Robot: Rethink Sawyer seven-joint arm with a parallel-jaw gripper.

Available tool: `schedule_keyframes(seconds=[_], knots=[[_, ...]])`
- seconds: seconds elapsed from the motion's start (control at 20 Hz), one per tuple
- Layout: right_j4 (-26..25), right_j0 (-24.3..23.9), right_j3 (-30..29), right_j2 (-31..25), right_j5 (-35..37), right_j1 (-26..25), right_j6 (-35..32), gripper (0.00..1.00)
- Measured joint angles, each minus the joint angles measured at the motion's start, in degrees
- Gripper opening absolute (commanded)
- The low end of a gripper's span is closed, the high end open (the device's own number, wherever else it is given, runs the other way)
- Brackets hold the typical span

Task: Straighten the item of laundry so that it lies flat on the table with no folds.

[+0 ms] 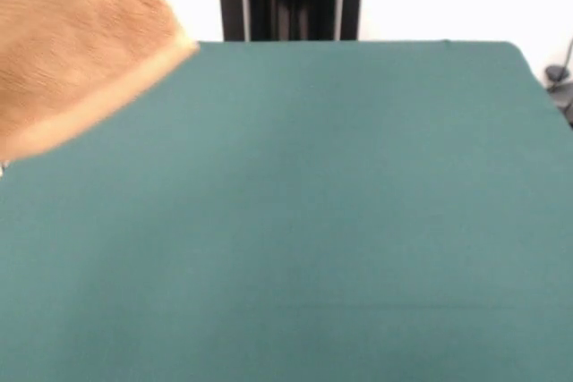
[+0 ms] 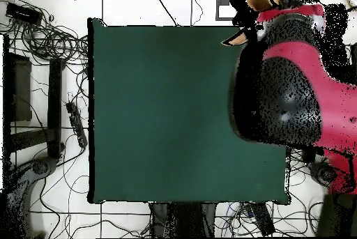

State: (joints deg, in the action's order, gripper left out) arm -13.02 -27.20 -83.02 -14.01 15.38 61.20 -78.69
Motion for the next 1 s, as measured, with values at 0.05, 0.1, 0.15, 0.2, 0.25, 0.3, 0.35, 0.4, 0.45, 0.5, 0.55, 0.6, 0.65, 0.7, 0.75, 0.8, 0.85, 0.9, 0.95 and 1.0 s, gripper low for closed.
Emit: schedule_keyframes(seconds=[0.05, 0.1, 0.15, 0.2, 0.25, 0.3, 0.35, 0.4, 0.45, 0.5, 0.55, 0.6, 0.65, 0.7, 0.75, 0.8, 0.85, 0.9, 0.95, 1.0], knots=[[0.0, 0.8, 0.0, 0.0, -1.3, -0.6, 0.0, 0.00], [-0.1, 1.5, 0.1, 0.2, -2.0, -1.2, -0.1, 0.00], [-0.1, 2.2, 0.2, 0.4, -2.7, -1.7, -0.1, 0.00], [0.0, 2.8, 0.3, 0.7, -3.1, -2.1, -0.1, 0.00], [0.0, 3.7, 0.5, 1.2, -3.6, -2.8, -0.1, 0.00], [0.0, 5.3, 0.8, 2.3, -4.5, -3.9, -0.3, 0.00], [0.1, 6.6, 1.0, 3.4, -5.3, -4.8, -0.5, 0.00], [0.3, 7.4, 1.2, 4.2, -6.0, -5.5, -0.6, 0.00], [0.6, 8.3, 1.3, 5.0, -6.7, -6.2, -0.8, 0.00], [0.8, 9.1, 1.5, 5.9, -7.4, -6.8, -0.9, 0.00], [1.7, 10.7, 1.8, 7.6, -9.3, -8.3, -1.2, 0.00], [2.1, 11.3, 1.8, 8.2, -10.2, -8.9, -1.3, 0.00], [3.1, 12.7, 2.0, 9.8, -12.5, -10.4, -1.5, 0.00], [3.9, 13.5, 2.1, 10.8, -14.3, -11.4, -1.5, 0.00], [4.7, 14.2, 2.1, 11.5, -16.4, -12.5, -1.5, 0.00], [5.4, 14.9, 2.2, 12.3, -18.4, -13.6, -1.5, 0.00], [5.8, 15.1, 2.2, 12.6, -19.6, -14.1, -1.5, 0.00], [6.5, 15.4, 2.2, 13.1, -21.4, -15.0, -1.5, 0.00], [7.3, 15.6, 2.2, 13.6, -23.7, -16.1, -1.5, 0.00], [8.1, 15.9, 2.2, 14.1, -25.9, -17.2, -1.5, 0.00]])
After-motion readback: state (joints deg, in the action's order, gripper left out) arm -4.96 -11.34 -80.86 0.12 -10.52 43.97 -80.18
